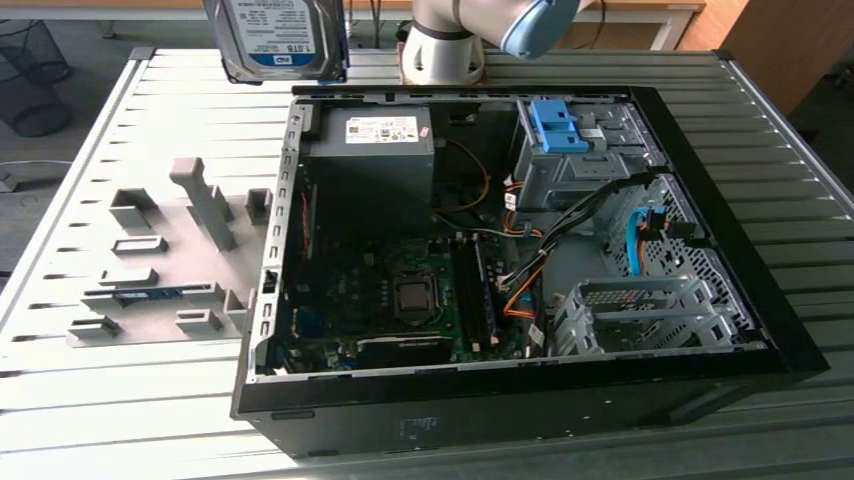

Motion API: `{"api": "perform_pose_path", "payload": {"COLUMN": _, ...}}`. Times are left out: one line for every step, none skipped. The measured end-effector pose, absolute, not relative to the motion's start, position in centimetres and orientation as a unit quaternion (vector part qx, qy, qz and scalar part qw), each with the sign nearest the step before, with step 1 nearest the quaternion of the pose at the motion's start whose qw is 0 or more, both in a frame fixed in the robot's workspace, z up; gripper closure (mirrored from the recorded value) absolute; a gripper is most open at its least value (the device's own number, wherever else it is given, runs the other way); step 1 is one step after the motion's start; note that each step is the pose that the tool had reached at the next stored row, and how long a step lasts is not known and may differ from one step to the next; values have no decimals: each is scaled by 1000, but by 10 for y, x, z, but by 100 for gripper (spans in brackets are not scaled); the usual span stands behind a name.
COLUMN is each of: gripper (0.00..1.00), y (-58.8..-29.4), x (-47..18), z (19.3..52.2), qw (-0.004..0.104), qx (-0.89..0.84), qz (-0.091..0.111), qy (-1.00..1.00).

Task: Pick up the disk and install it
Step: 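Pick up the disk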

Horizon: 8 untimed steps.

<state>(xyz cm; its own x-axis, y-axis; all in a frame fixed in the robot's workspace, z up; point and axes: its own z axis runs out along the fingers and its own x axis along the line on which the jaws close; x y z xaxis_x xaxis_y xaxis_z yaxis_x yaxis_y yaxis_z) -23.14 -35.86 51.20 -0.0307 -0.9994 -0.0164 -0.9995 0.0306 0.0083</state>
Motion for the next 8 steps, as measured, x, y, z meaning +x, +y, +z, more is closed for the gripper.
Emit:
{"api": "perform_pose_path", "payload": {"gripper": 63, "y": -359, "x": -231, "z": 512, "qw": 3, "qx": -696, "qz": 9, "qy": 718}}
{"api": "perform_pose_path", "payload": {"gripper": 63, "y": -359, "x": -230, "z": 512, "qw": 3, "qx": -696, "qz": 9, "qy": 718}}
{"api": "perform_pose_path", "payload": {"gripper": 63, "y": -359, "x": -229, "z": 512, "qw": 3, "qx": -696, "qz": 9, "qy": 718}}
{"api": "perform_pose_path", "payload": {"gripper": 63, "y": -359, "x": -228, "z": 512, "qw": 3, "qx": -696, "qz": 9, "qy": 718}}
{"api": "perform_pose_path", "payload": {"gripper": 63, "y": -359, "x": -227, "z": 512, "qw": 3, "qx": -696, "qz": 9, "qy": 718}}
{"api": "perform_pose_path", "payload": {"gripper": 63, "y": -359, "x": -227, "z": 512, "qw": 3, "qx": -696, "qz": 9, "qy": 718}}
{"api": "perform_pose_path", "payload": {"gripper": 63, "y": -359, "x": -226, "z": 512, "qw": 3, "qx": -696, "qz": 9, "qy": 718}}
{"api": "perform_pose_path", "payload": {"gripper": 63, "y": -359, "x": -225, "z": 512, "qw": 3, "qx": -696, "qz": 9, "qy": 718}}
